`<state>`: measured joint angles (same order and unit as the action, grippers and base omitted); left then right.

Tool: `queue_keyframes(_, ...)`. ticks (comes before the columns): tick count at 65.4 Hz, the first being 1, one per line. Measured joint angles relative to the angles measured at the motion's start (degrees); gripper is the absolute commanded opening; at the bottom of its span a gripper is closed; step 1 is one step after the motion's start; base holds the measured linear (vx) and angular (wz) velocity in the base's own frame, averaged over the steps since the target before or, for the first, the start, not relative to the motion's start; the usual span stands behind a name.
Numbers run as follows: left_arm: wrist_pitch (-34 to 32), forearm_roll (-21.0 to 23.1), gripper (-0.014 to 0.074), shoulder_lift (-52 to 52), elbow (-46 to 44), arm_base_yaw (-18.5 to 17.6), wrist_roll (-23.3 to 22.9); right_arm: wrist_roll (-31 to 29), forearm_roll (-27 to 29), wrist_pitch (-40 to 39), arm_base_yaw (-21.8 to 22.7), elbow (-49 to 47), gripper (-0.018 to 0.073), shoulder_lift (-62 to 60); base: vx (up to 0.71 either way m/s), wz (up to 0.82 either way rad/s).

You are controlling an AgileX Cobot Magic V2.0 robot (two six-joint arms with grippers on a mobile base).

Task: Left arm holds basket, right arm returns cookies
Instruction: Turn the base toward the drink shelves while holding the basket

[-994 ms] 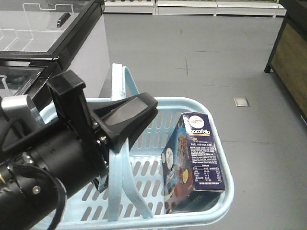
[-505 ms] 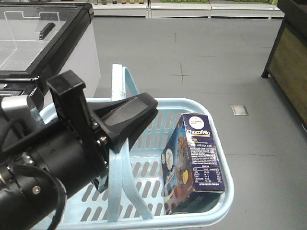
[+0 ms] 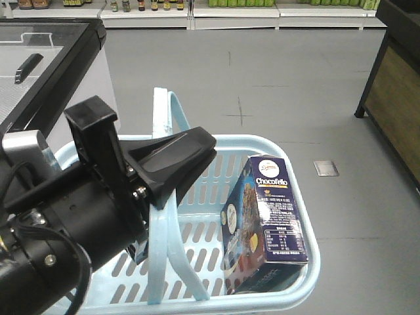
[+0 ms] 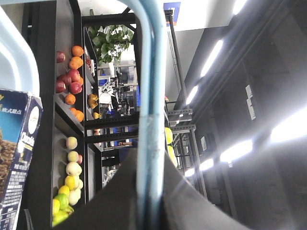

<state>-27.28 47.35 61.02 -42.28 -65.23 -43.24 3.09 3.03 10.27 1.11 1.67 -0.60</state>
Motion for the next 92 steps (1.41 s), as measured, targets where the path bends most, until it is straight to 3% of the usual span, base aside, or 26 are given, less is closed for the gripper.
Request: queue_keyframes(92,0.2,0.0,-0.0008,0.0,0.0,0.0,0.0,0.0,0.0,0.0,0.0,0.0,-0.0008,0.0,0.44,0.0)
